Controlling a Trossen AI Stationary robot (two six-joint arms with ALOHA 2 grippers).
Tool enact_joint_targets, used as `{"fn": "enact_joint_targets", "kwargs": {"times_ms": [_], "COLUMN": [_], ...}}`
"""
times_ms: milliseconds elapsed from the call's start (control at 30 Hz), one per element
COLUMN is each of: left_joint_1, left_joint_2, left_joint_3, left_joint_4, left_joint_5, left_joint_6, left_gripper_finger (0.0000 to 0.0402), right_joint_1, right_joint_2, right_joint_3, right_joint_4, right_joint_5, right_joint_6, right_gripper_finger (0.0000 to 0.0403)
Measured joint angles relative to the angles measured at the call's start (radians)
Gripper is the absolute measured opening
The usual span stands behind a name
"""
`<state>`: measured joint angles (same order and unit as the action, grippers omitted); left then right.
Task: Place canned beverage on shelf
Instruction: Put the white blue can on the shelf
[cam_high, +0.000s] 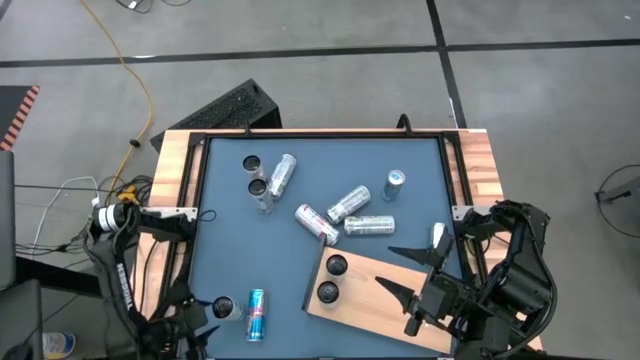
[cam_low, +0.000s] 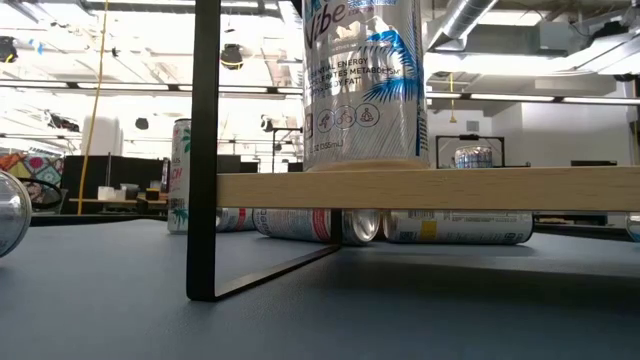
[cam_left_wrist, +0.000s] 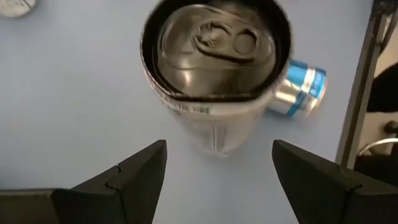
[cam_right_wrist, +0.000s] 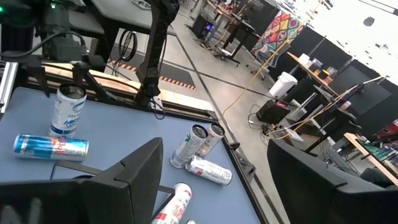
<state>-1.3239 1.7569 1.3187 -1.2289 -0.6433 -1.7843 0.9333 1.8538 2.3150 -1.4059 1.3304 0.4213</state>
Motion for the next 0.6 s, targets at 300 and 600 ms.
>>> {"fn": "enact_joint_targets", "kwargs": {"times_ms": [300, 600], "left_joint_1": [0.019, 0.047], "left_joint_2": [0.000, -0.002], "left_joint_3": [-0.078, -0.142], "left_joint_4": [0.120, 0.181], "left_joint_5": [-0.075, -0.128], "left_joint_6": [0.029, 0.030], "left_gripper_finger": [0.0277, 0.0277], "right_joint_1": [0.000, 0.000], "right_joint_2": [0.000, 0.000], "right_joint_3": [0.000, 0.000], "right_joint_4": [0.002, 0.003], "right_joint_5": [0.000, 0.000], "right_joint_6": [0.000, 0.000], "right_gripper_finger": [0.0281, 0.0281]}}
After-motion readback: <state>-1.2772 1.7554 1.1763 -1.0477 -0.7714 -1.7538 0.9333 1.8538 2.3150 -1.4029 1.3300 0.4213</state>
